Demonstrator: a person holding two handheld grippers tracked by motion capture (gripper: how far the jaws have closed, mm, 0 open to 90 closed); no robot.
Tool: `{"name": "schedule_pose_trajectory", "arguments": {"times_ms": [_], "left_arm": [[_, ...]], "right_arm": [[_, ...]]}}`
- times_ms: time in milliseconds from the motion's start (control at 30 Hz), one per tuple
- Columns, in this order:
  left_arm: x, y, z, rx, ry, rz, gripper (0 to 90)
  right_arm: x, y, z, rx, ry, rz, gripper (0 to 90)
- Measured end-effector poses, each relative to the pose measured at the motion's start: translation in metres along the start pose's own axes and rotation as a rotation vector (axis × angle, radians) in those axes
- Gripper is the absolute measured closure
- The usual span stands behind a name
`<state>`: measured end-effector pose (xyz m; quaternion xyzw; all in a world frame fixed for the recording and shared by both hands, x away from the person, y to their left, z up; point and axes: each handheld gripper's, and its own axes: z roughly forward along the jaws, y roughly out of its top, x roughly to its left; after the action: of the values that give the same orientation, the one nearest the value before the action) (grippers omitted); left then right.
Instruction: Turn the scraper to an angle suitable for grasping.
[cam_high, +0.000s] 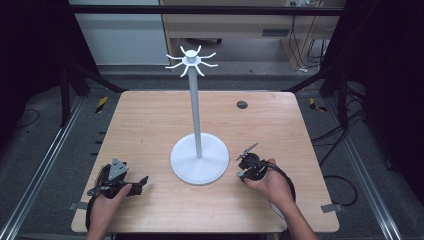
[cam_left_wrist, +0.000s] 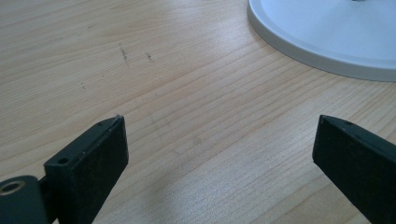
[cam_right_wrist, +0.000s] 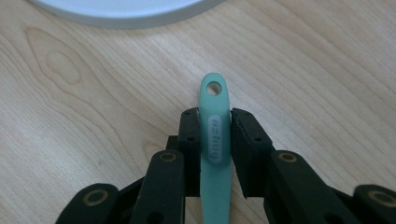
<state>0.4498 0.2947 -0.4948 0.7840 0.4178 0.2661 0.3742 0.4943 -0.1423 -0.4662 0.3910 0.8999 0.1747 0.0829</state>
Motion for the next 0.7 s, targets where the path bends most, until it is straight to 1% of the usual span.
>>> {"name": "schedule_pose_trajectory", "arguments": {"times_ms": [67,100,167,233,300,333,367,400,500,700], "left_arm": [[0.000,0.000,0.000,0.001,0.000,0.001,3.0],[0.000,0.000,0.000,0.002,0.000,0.003,3.0],[0.000,0.000,0.000,0.002,0.000,0.002,3.0],[0.000,0.000,0.000,0.002,0.000,0.002,3.0],[0.000,0.000,0.000,0.002,0.001,0.002,3.0],[0.000,0.000,0.000,0.001,0.000,0.002,3.0],[0.000,0.000,0.000,0.001,0.000,0.002,3.0],[0.000,0.000,0.000,0.001,0.002,0.005,3.0],[0.000,0.000,0.000,0.002,0.001,0.004,3.0],[0.000,0.000,0.000,0.001,0.000,0.001,3.0]], "right_arm": [[-0.003,0.000,-0.004,-0.019,0.005,-0.005,74.4],[-0.004,-0.001,-0.006,-0.028,0.014,0.012,74.4],[-0.006,-0.001,-0.010,-0.047,0.016,0.023,74.4],[-0.009,-0.002,-0.013,-0.063,0.013,0.019,74.4],[-0.011,-0.002,-0.017,-0.078,0.020,0.028,74.5],[-0.012,-0.001,-0.019,-0.083,0.019,0.035,74.5],[-0.013,-0.001,-0.021,-0.089,0.017,0.031,74.5],[-0.013,-0.001,-0.023,-0.092,0.018,0.039,74.5],[-0.016,-0.001,-0.027,-0.106,0.015,0.038,74.5],[-0.019,-0.001,-0.031,-0.119,0.014,0.043,74.5]]}}
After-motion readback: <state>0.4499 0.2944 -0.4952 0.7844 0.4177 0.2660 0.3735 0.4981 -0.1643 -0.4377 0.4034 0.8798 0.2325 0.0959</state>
